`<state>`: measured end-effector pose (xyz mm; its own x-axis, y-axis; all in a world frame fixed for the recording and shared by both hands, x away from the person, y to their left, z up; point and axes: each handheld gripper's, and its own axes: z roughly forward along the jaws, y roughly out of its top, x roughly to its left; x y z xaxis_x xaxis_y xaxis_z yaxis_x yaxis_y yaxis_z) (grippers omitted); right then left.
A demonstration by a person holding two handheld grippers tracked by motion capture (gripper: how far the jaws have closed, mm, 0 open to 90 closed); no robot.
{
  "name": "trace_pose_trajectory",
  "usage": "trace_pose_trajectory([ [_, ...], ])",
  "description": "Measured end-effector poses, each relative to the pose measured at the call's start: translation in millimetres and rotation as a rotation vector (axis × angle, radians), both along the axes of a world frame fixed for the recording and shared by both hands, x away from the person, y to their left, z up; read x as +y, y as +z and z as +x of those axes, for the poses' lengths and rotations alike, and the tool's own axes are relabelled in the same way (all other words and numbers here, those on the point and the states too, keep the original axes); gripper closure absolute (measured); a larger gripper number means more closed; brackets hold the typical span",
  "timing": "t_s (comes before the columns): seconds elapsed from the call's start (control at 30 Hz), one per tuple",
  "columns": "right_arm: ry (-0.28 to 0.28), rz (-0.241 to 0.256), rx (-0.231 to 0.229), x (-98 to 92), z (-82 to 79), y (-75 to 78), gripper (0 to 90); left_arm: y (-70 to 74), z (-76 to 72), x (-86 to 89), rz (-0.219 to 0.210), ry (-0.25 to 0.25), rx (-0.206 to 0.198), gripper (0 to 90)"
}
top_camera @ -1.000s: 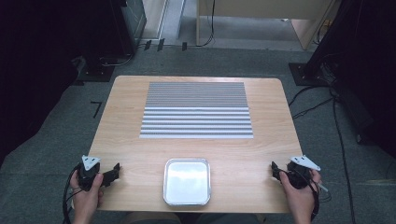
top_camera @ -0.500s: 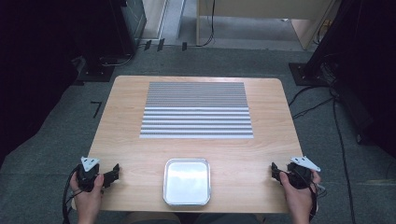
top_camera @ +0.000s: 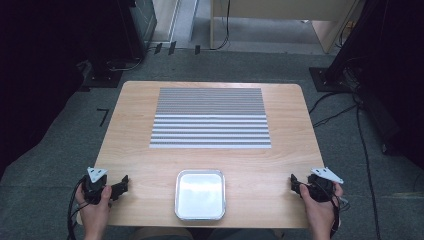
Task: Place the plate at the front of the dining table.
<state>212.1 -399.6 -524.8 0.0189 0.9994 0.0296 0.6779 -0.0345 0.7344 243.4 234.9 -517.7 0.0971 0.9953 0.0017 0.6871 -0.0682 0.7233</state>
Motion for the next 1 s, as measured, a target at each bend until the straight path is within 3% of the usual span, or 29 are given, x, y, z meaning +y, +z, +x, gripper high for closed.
trace_pose_trajectory([
  [0.17, -0.002, 0.000, 0.000, 0.1, 0.5, 0.0, 15.7, 2.0, 1.0, 2.4, -0.036, 0.014, 0.005, 10.1],
  [0.47, -0.045, 0.003, -0.004, 0.1, 0.0, 0.3, 17.0, 12.4, -2.4, -6.4, -0.037, -0.004, -0.030, 10.1],
  [0.6, -0.066, -0.031, -0.024, 1.5, -1.2, 1.9, 18.2, 14.4, -2.0, -15.5, -0.033, -0.030, -0.036, 10.1],
  [0.73, -0.070, -0.006, -0.050, 3.1, -1.9, 6.8, 18.2, 19.4, -4.0, -20.8, -0.062, -0.045, -0.050, 10.2],
  [1.0, -0.056, -0.006, -0.070, 10.3, -3.9, 16.1, 18.1, 29.2, -9.8, -30.0, -0.112, -0.076, -0.079, 10.2],
])
